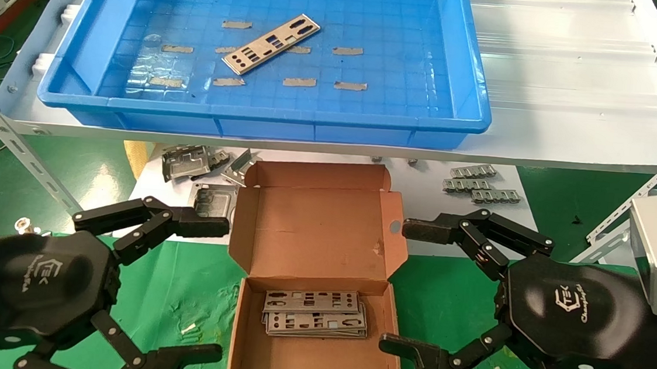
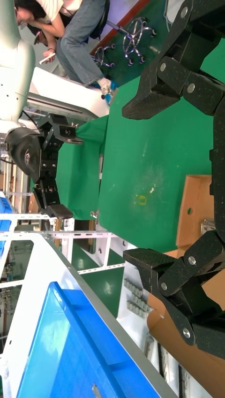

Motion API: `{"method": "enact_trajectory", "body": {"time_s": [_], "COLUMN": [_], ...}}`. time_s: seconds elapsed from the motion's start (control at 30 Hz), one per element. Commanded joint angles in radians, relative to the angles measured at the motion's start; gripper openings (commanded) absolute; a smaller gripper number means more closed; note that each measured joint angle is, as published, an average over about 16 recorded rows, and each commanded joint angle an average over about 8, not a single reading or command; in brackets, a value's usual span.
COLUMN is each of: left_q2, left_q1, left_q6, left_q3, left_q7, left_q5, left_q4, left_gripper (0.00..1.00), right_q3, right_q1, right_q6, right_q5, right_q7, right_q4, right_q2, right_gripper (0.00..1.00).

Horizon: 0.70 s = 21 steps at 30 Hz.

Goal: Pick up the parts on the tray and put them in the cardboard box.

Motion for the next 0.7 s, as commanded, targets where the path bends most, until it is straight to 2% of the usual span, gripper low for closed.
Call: {"method": "enact_trajectory", "body": {"time_s": [0.03, 0.7], "left_q2": [0.000, 0.000], "left_q1": [0.000, 0.000], "left_q6": [0.000, 0.000], "left_q3": [0.000, 0.000], "left_q7": [0.000, 0.000], "left_q5": [0.000, 0.000], "left_q4": [0.000, 0.000], "left_gripper": [1.00, 1.00], "right_q3": [0.000, 0.000], "right_q1": [0.000, 0.000], "right_q6": [0.000, 0.000], "right_q5": [0.000, 0.000], "right_q7": [0.000, 0.000], "right_q4": [0.000, 0.000], "right_q2": [0.000, 0.000], "right_gripper": [1.00, 1.00]}}
